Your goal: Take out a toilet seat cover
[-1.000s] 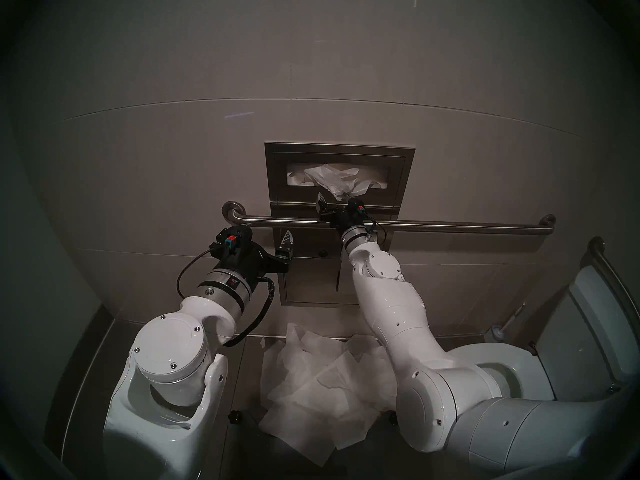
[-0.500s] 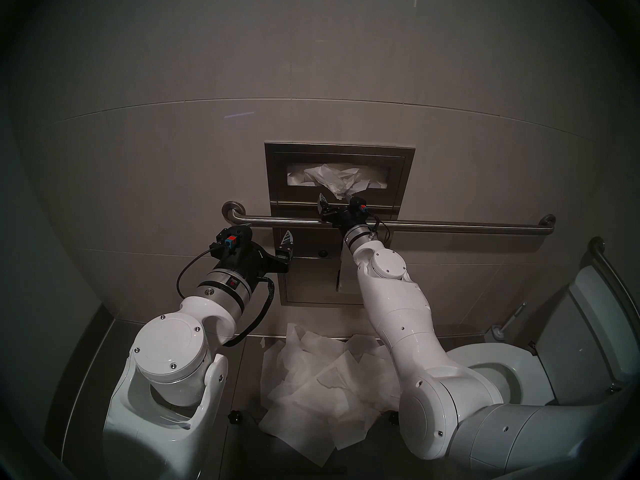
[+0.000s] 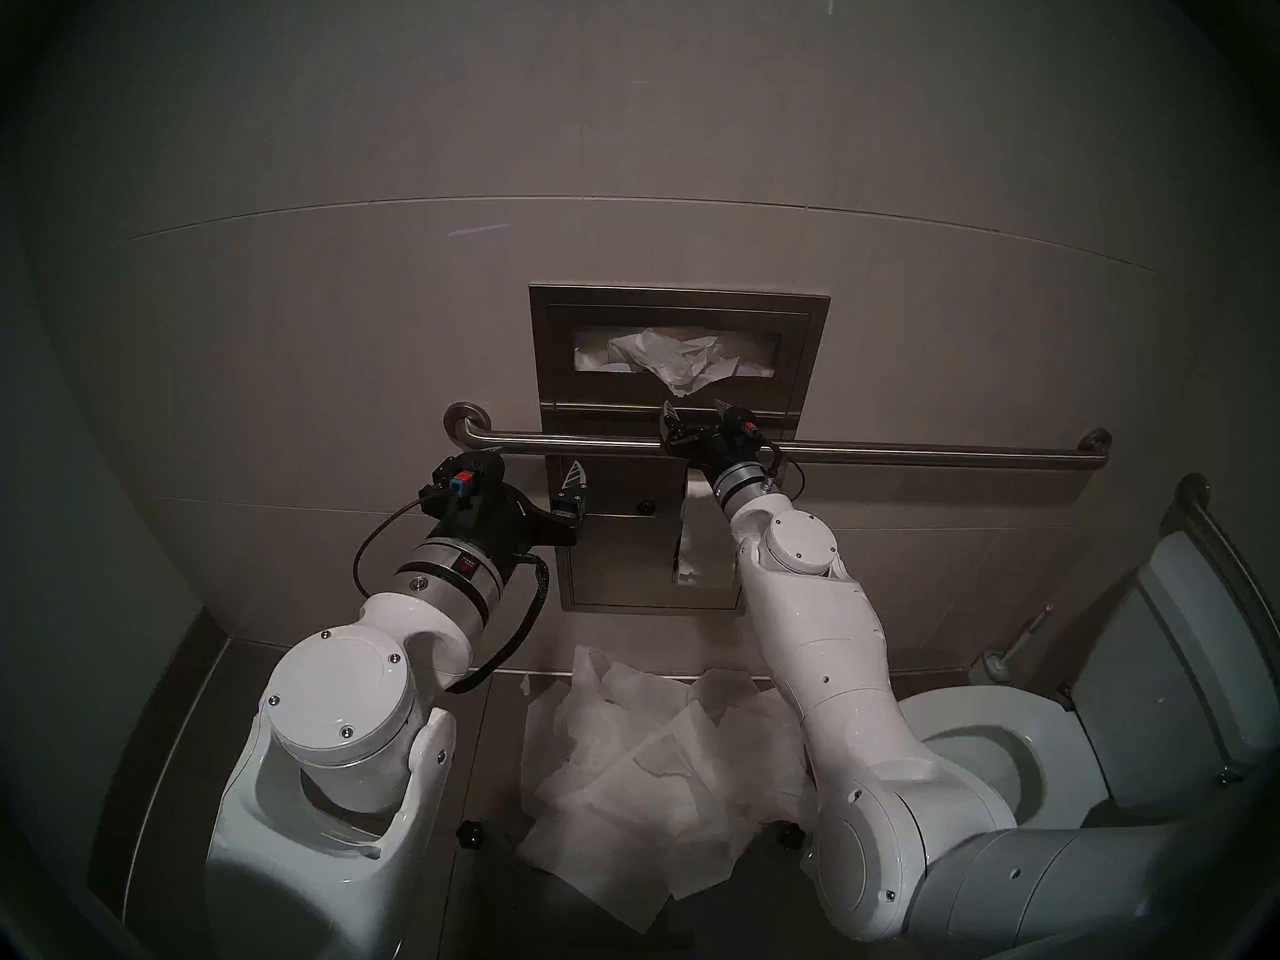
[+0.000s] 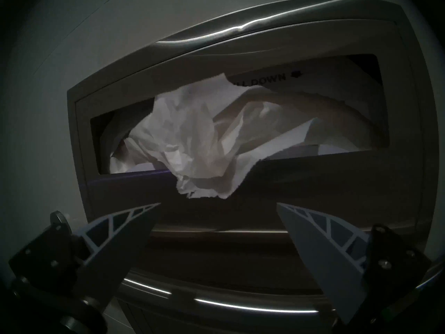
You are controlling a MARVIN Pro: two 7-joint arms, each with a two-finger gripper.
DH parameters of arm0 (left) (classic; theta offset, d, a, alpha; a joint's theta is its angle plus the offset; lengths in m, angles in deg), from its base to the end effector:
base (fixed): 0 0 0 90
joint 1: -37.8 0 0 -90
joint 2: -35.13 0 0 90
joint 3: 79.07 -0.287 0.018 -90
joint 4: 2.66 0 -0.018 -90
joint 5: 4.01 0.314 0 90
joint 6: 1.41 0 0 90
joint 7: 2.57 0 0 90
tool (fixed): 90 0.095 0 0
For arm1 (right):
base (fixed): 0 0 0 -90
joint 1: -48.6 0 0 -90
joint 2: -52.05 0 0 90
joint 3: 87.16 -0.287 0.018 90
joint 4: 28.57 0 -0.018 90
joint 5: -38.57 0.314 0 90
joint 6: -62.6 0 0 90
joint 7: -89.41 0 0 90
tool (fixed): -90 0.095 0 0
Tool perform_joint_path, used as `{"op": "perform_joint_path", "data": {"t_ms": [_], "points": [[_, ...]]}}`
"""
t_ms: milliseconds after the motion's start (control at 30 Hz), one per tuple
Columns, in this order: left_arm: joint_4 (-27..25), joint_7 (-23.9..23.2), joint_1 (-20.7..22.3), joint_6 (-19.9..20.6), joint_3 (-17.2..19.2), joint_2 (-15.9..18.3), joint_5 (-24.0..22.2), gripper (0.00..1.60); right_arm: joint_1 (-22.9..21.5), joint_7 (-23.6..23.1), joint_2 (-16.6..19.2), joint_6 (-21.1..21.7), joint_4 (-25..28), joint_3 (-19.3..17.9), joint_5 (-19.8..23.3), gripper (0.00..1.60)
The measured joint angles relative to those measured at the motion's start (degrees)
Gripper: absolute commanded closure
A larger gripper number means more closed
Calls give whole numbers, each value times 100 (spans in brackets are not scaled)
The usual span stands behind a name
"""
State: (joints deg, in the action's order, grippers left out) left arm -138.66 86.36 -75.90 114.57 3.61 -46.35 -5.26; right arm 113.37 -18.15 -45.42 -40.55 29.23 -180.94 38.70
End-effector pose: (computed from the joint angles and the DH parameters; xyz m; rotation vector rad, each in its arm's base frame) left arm 0.2879 -0.0392 -0.1781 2.2266 -0.2917 2.0622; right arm 0.5371 0.0697 -0.2932 -1.8757 -0.1643 -2.1288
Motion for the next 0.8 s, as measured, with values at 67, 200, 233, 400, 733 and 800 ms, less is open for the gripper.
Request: {"op": "perform_joint_path", "data": {"t_ms": [67,200,233,400,733,800], "points": [[0,2,0,0,0,1,-2,0,-36,27,30,-17,-6,-15,-28,0],[1,4,0,2,-1,5,-6,0,-153,75,99,-42,-17,-42,-88,0],[2,5,0,2,-1,6,-7,0,-185,85,114,-47,-21,-49,-101,0],[2,9,0,2,-2,10,-12,0,-323,126,171,-84,-69,-71,-150,75],[2,18,0,0,-5,19,-19,0,-484,197,221,-214,-226,-101,-205,160],[2,20,0,0,-5,20,-20,0,-504,209,231,-240,-250,-115,-209,160]]}}
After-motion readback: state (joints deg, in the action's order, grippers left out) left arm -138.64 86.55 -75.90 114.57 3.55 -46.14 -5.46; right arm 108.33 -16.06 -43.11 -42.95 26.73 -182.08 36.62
